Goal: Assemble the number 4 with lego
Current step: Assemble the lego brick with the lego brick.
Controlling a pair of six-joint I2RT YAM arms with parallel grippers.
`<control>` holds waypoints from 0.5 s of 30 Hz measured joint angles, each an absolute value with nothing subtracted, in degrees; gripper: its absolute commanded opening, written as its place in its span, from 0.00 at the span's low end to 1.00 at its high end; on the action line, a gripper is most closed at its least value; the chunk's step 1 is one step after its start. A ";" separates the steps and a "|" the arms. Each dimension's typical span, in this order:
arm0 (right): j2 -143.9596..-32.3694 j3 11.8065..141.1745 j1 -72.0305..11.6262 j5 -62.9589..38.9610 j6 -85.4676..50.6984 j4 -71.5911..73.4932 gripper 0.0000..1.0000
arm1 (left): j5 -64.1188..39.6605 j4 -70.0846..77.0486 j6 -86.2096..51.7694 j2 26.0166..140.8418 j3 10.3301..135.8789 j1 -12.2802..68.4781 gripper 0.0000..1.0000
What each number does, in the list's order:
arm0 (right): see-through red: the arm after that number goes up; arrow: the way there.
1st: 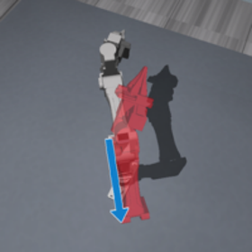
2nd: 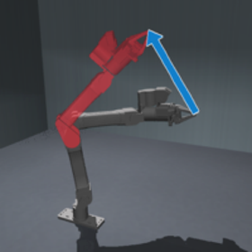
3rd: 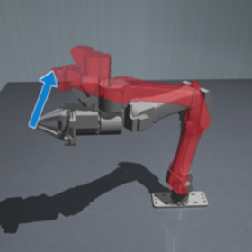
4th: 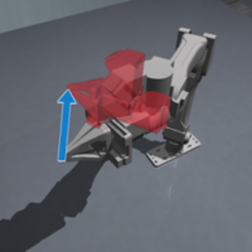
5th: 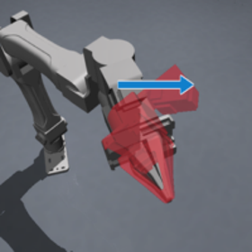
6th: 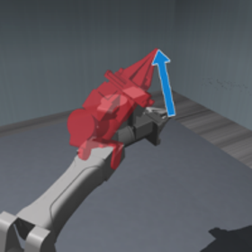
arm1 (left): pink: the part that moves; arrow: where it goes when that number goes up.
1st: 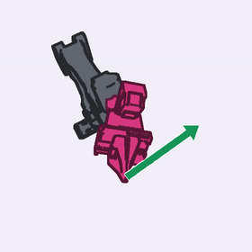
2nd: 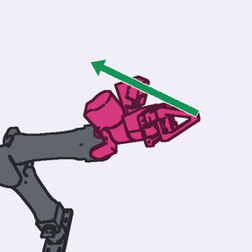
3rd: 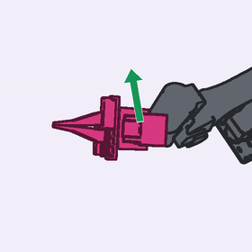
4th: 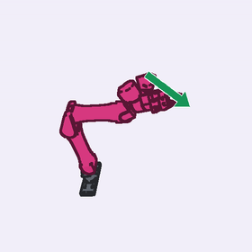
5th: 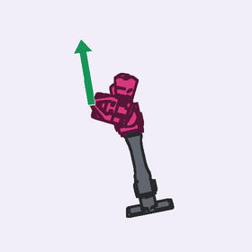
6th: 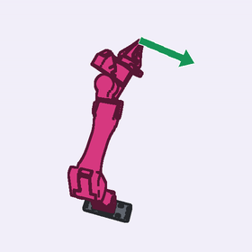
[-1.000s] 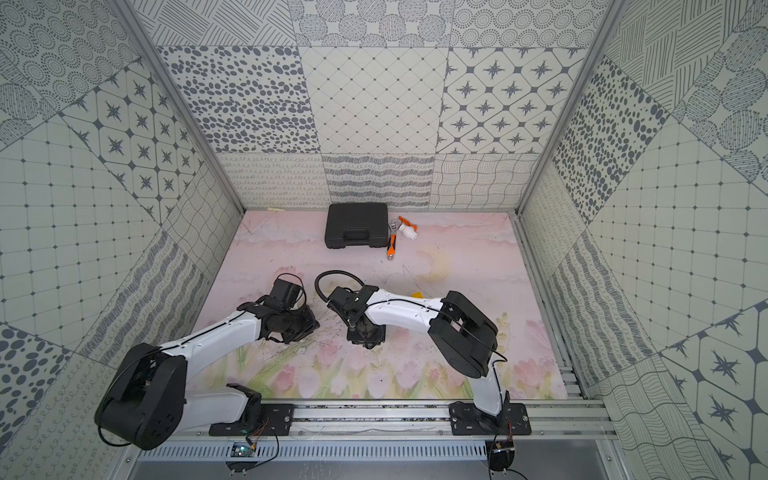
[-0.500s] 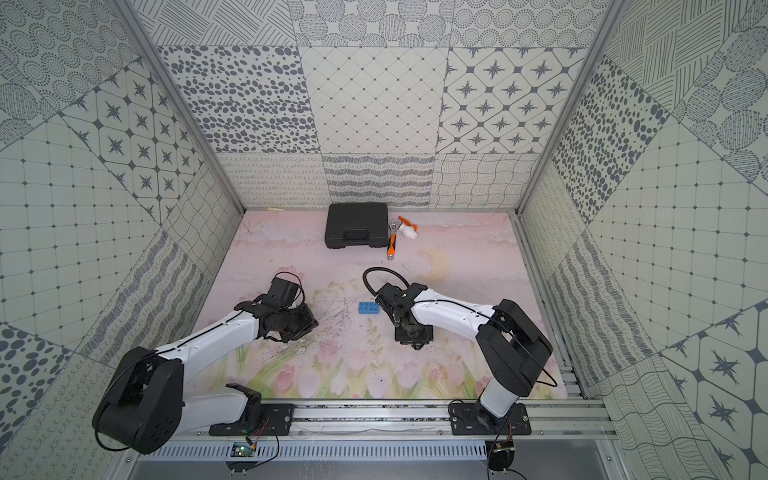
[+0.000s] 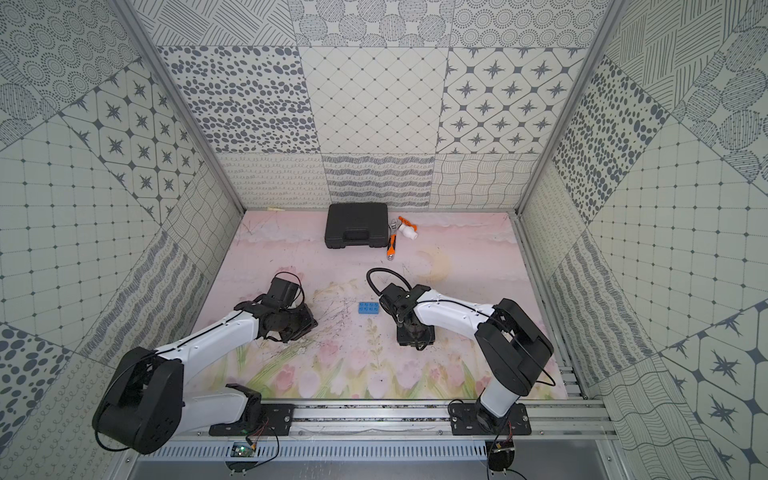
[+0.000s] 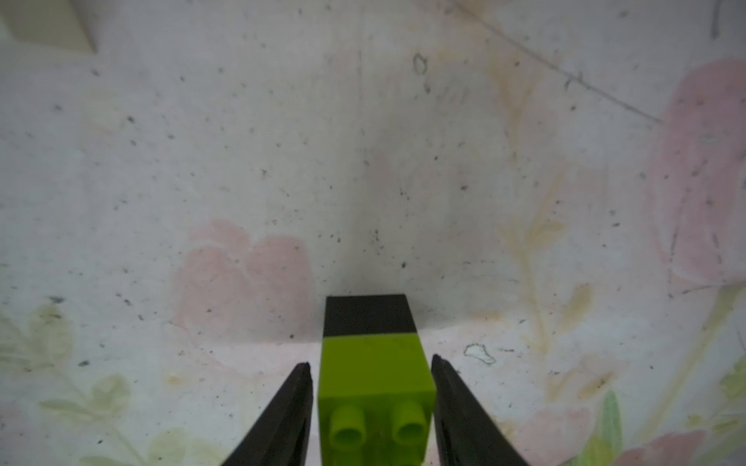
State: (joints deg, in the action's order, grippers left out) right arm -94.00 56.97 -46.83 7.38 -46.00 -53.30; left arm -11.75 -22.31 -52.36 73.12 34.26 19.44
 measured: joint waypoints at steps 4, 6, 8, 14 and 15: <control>-92.86 56.84 -46.83 8.01 -45.80 -53.65 0.80 | -11.60 -22.48 -52.31 73.12 34.44 19.33 0.33; -91.18 57.12 -46.98 8.54 -45.47 -54.52 0.83 | -11.55 -22.87 -52.29 73.06 34.76 18.94 0.38; -89.32 58.08 -47.62 9.34 -45.43 -55.96 0.85 | -11.09 -23.75 -52.12 72.69 35.27 17.93 0.40; -85.08 66.57 -53.36 11.20 -44.23 -57.89 0.86 | -7.81 -26.17 -52.36 71.88 36.27 10.92 0.30; -85.36 68.34 -54.59 11.09 -43.83 -57.32 0.86 | -7.11 -26.26 -52.42 72.25 36.38 9.52 0.28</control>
